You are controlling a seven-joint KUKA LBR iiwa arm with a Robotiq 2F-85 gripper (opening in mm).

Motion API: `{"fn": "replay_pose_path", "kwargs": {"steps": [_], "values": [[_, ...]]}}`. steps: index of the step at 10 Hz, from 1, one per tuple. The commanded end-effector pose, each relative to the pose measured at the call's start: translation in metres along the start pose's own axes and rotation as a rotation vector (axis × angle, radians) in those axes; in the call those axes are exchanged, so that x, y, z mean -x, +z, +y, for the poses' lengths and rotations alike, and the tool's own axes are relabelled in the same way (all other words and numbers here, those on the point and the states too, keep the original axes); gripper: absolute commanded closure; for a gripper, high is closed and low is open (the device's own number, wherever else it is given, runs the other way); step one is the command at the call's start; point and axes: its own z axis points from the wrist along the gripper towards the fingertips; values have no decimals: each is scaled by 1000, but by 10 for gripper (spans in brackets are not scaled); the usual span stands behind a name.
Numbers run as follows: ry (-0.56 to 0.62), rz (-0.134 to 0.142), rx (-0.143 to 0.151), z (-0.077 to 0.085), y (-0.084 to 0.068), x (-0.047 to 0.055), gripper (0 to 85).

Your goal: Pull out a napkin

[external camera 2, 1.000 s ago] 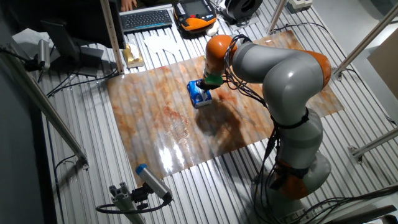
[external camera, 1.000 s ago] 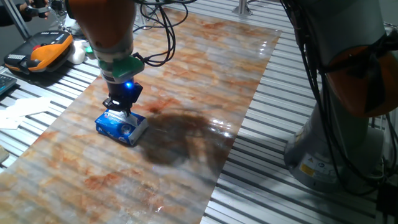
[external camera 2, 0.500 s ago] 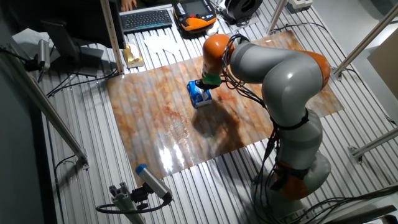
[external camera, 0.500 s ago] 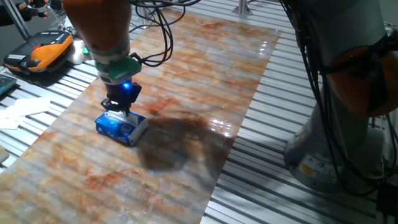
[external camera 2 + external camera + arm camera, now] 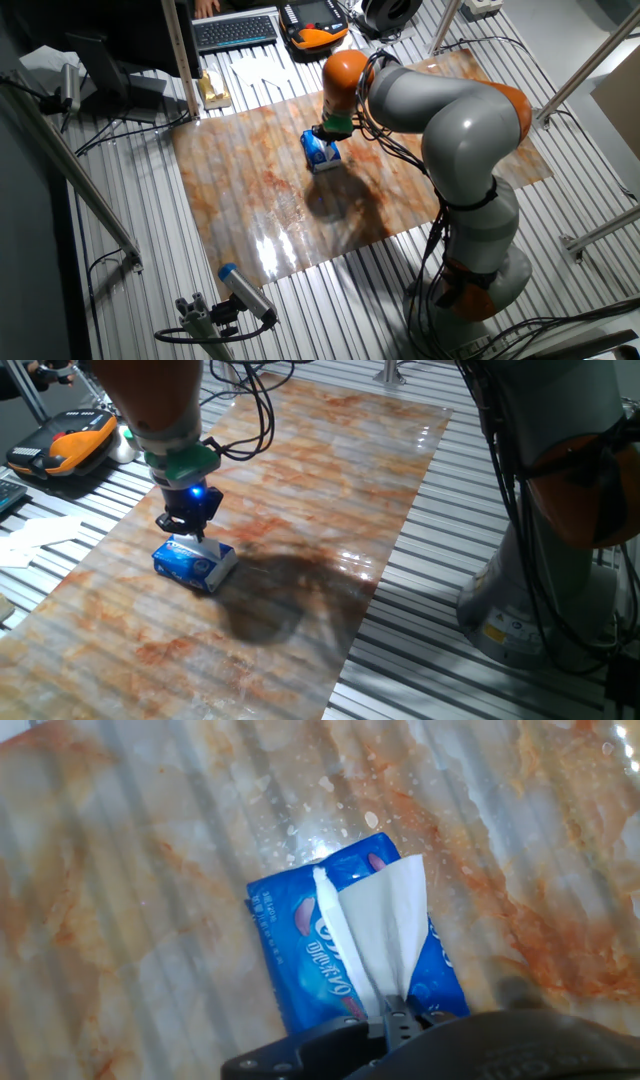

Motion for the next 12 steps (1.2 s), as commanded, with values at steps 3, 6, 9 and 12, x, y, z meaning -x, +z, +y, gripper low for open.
{"fn": "replay_pose_path", "kwargs": {"steps": [3, 6, 9, 12], "values": [[-2, -2, -1, 2, -6, -1, 850], [3, -5, 5, 2, -13, -2, 850], [4, -9, -1, 4, -22, -3, 850], [8, -8, -9, 6, -32, -4, 850]]}}
